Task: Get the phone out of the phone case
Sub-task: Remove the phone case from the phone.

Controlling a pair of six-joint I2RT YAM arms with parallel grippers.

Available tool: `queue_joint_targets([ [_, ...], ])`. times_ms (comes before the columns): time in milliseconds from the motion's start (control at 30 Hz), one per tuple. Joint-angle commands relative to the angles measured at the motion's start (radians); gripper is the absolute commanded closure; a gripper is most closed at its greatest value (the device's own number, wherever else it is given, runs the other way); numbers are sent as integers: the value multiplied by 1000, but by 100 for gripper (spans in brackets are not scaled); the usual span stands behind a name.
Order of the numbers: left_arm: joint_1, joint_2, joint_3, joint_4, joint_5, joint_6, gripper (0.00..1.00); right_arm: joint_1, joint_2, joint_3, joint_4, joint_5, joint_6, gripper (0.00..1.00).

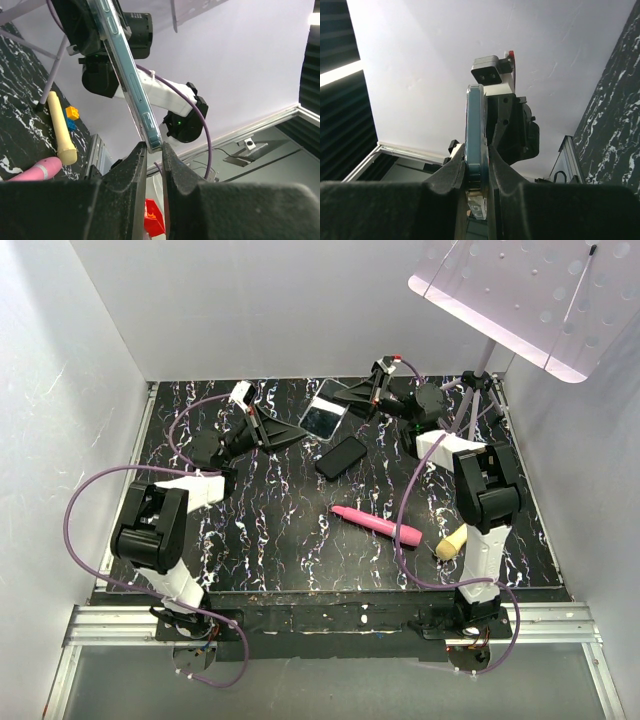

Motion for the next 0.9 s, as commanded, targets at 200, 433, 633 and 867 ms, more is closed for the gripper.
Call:
queue_joint_targets([
  [200,-64,-76,31,180,6,-10,100,133,54,208,344,178,446,99],
  [433,-66,-71,40,181,-29,24,100,174,60,156,384,262,523,99],
  [633,-57,-27,35,181,6,90,100,178,23,79,389,293,562,99],
  [867,-32,-29,37,114,90,101,96,167,-11,4,386,262,494,99],
])
